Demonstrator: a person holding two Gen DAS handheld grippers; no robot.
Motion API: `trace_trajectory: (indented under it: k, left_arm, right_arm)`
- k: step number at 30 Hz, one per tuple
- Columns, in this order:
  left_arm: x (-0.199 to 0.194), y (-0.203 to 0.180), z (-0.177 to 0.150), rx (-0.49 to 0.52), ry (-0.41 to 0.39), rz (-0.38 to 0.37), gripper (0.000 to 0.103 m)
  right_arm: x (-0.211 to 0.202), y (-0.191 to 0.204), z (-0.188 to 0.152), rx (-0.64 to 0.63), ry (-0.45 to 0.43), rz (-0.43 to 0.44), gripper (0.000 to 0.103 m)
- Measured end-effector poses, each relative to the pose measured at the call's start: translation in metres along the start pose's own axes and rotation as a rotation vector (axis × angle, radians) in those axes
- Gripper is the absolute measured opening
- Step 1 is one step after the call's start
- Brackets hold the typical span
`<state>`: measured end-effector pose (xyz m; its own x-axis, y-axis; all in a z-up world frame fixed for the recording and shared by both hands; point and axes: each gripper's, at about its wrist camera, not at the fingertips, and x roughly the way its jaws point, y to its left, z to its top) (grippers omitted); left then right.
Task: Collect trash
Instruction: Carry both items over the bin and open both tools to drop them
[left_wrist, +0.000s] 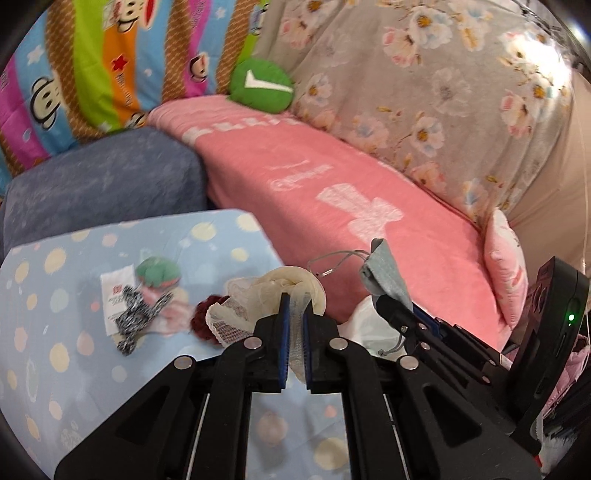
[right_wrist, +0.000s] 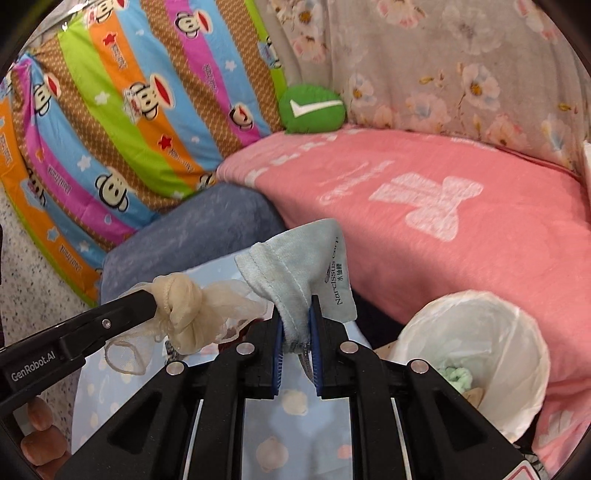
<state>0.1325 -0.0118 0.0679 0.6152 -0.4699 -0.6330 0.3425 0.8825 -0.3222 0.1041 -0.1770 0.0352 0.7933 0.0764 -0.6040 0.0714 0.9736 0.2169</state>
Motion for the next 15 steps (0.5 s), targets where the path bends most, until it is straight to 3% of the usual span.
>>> trace_trajectory:
  k: [8, 15]
  left_arm:
    - [0.000, -0.059, 0.016, 0.061, -0.021, -0.093, 0.005]
    - [0.012, -0.103, 0.018, 0.111, 0.002, -0.163, 0.006]
  right_arm:
    - [-0.042, -0.046, 0.017, 0.057, -0.089, -0.058, 0.012]
    - [-0.059, -0.091, 0.014, 0.119, -0.108, -0.122, 0.012]
